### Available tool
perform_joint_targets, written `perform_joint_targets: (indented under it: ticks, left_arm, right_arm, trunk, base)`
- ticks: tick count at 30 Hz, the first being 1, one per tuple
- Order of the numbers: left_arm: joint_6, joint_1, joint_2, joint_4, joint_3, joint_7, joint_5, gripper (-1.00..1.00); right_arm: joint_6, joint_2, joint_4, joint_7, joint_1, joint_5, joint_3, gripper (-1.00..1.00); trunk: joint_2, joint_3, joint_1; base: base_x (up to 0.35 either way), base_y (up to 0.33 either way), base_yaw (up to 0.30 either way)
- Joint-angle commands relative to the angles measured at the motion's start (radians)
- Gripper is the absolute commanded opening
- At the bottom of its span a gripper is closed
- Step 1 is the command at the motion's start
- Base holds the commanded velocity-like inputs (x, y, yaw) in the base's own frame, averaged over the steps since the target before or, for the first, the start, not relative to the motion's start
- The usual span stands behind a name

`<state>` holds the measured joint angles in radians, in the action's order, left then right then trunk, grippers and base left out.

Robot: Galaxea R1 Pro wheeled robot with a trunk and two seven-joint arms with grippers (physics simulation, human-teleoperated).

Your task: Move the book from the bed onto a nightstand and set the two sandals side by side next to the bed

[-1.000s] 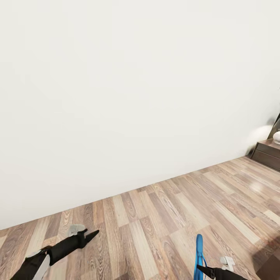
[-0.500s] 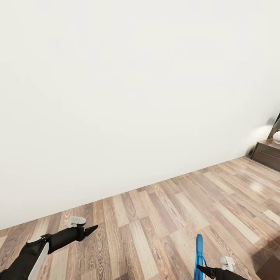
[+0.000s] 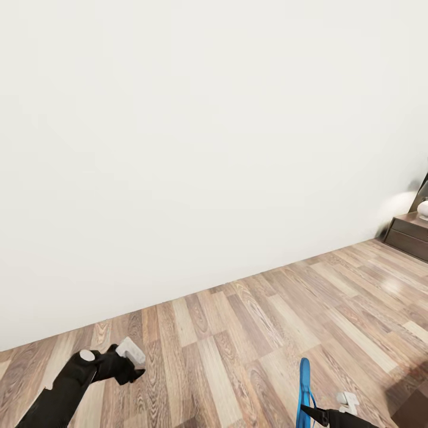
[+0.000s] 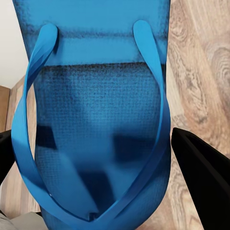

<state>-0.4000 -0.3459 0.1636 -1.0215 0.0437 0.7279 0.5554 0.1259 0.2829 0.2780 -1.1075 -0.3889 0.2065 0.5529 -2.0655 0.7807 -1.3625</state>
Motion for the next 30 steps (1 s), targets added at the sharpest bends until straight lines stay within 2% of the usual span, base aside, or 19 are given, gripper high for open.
perform_joint_targets:
  ticks: [1, 3, 6, 7, 11, 13, 21, 22, 23, 24, 25, 26, 28, 30]
  left_arm:
    - [-0.017, -0.01, -0.01, -0.006, -0.005, 0.027, 0.059, 1.0]
    - [-0.03, -0.021, -0.018, -0.011, -0.01, 0.066, 0.113, 1.0]
    - [-0.038, -0.048, -0.02, -0.014, -0.014, 0.133, 0.157, 1.0]
    - [-0.04, -0.071, -0.02, -0.013, -0.014, 0.175, 0.169, 1.0]
    - [-0.038, -0.119, -0.015, -0.007, -0.015, 0.298, 0.187, 1.0]
    - [-0.036, -0.128, -0.01, -0.005, -0.015, 0.331, 0.192, 1.0]
    - [-0.032, -0.137, -0.002, -0.001, -0.016, 0.366, 0.199, 1.0]
    - [-0.031, -0.137, -0.001, 0.006, -0.016, 0.367, 0.199, 1.0]
    - [-0.031, -0.137, -0.001, 0.012, -0.016, 0.368, 0.199, 1.0]
    - [-0.032, -0.137, -0.002, 0.018, -0.016, 0.369, 0.199, 1.0]
    - [-0.032, -0.137, -0.002, 0.02, -0.016, 0.37, 0.199, 1.0]
    - [-0.032, -0.137, -0.002, 0.021, -0.016, 0.37, 0.2, 1.0]
    - [-0.037, -0.137, -0.004, 0.025, -0.017, 0.373, 0.2, 1.0]
    - [-0.039, -0.137, -0.004, 0.026, -0.018, 0.374, 0.202, 1.0]
  right_arm:
    - [0.011, -0.001, 0.001, -0.005, -0.001, 0.007, 0.009, -1.0]
    - [0.011, -0.001, 0.001, -0.005, -0.001, 0.007, 0.009, -1.0]
    - [0.011, -0.001, 0.001, -0.005, -0.001, 0.007, 0.009, -1.0]
    - [0.011, 0.0, 0.001, -0.005, -0.001, 0.007, 0.009, -1.0]
    - [0.012, 0.001, 0.001, -0.008, -0.001, 0.007, 0.01, -1.0]
    - [0.013, 0.001, 0.001, -0.011, -0.001, 0.007, 0.01, -1.0]
    - [0.052, 0.001, 0.016, -0.019, -0.001, 0.004, 0.01, -1.0]
    - [0.134, 0.004, 0.035, -0.02, -0.003, 0.002, 0.01, -1.0]
    - [0.25, 0.007, 0.066, -0.02, -0.005, 0.001, 0.009, -1.0]
    - [0.432, 0.01, 0.124, -0.019, -0.007, 0.0, 0.009, -1.0]
    - [0.558, 0.011, 0.175, -0.018, -0.008, -0.001, 0.009, -1.0]
    - [0.615, 0.011, 0.201, -0.017, -0.008, -0.001, 0.009, -1.0]
    - [0.805, 0.013, 0.341, -0.019, -0.011, -0.004, 0.009, -1.0]
    - [0.841, 0.013, 0.379, -0.021, -0.014, -0.009, 0.009, -1.0]
  trunk:
    - [0.0, 0.001, 0.0]
    - [0.0, 0.001, 0.0]
    - [0.0, 0.001, 0.0]
    - [0.0, 0.001, 0.0]
    - [0.0, 0.001, 0.0]
    - [0.0, 0.001, 0.0]
    - [0.0, 0.001, 0.0]
    - [0.0, 0.001, 0.0]
    - [0.0, 0.001, 0.0]
    - [0.0, 0.001, 0.0]
    - [0.0, 0.001, 0.0]
    - [0.0, 0.001, 0.0]
    - [0.0, 0.001, 0.0]
    - [0.0, 0.001, 0.0]
  base:
    - [0.0, 0.0, 0.0]
    - [0.0, 0.0, 0.0]
    - [0.0, 0.0, 0.0]
    - [0.0, 0.0, 0.0]
    - [0.0, 0.0, 0.0]
    - [0.0, 0.0, 0.0]
    - [0.0, 0.0, 0.0]
    - [0.0, 0.0, 0.0]
    - [0.0, 0.0, 0.0]
    - [0.0, 0.0, 0.0]
    - [0.0, 0.0, 0.0]
    - [0.0, 0.0, 0.0]
    - [0.0, 0.0, 0.0]
    - [0.0, 0.0, 0.0]
